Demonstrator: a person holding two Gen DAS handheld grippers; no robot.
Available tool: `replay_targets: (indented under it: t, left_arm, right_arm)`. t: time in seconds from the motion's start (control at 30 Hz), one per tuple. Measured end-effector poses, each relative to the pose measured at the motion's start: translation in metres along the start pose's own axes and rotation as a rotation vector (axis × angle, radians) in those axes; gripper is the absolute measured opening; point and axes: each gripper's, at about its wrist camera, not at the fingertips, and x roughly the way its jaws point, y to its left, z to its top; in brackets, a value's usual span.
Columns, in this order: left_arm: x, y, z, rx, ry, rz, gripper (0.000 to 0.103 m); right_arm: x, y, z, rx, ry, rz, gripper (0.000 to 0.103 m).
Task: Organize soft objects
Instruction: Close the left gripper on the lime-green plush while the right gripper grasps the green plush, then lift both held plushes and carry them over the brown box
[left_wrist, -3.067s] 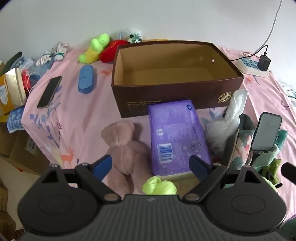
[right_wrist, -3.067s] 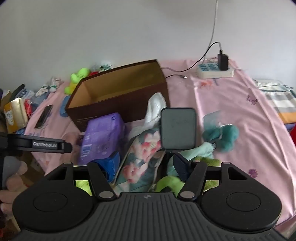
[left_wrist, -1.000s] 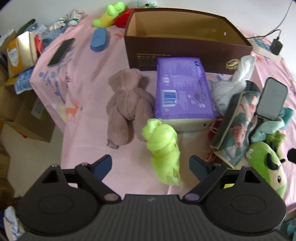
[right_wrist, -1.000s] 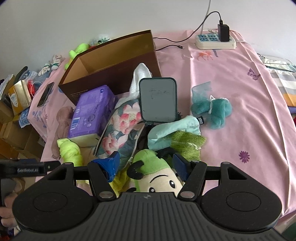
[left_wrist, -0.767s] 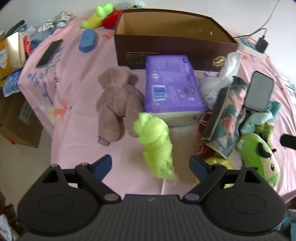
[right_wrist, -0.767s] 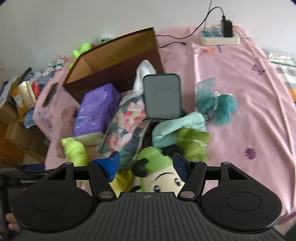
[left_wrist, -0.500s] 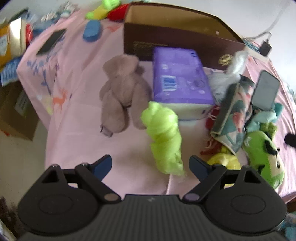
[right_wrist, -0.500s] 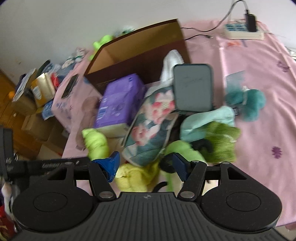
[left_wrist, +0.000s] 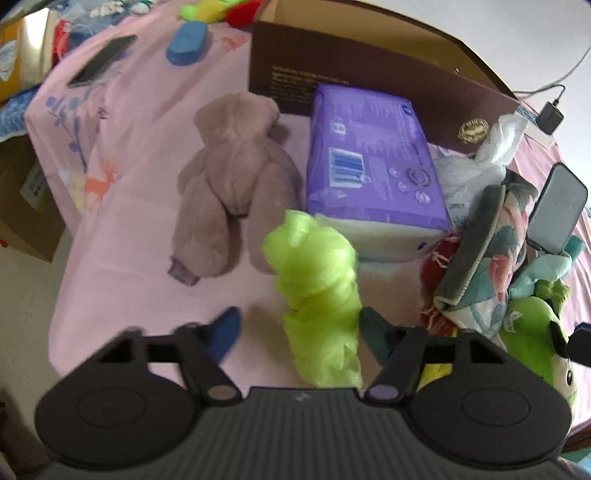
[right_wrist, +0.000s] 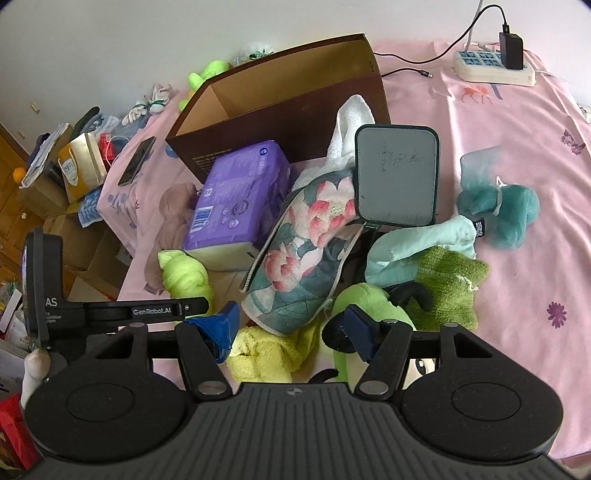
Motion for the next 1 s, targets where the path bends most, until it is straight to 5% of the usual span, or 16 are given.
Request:
replay_targets:
  t: [0.17, 0.27, 0.5, 0.67, 1.0]
  left_arm:
    - [0.006, -0.003, 0.001, 0.028, 0.004, -0.014, 0.047]
    - [0.001, -0.007, 0.0, 0.061, -0.027, 0.013, 0.042]
    - [-0.027, 0.0, -0.002, 0.08, -0.092, 0.011, 0.04]
    - [-0.046, 0.001, 0.003, 0.08, -0.145, -0.001, 0.04]
    - [-0.054, -0.013, 0.006, 0.107, -0.173, 0.002, 0.04]
  right_arm:
    - [-0.001, -0.003, -0.001, -0.015, -0.004, -0.019, 0.047]
    - [-0.006, -0.014, -0.001, -0.007, -0.009, -0.056, 0.046]
    - [-0.012, -0.038, -0.009, -0.063, 0.039, -0.141, 0.047]
    - [0.002, -0.047, -0.019, -0.073, 0.135, -0.087, 0.047]
    - [0.024, -0.059, -0.024, 0.0, 0.181, -0.018, 0.054]
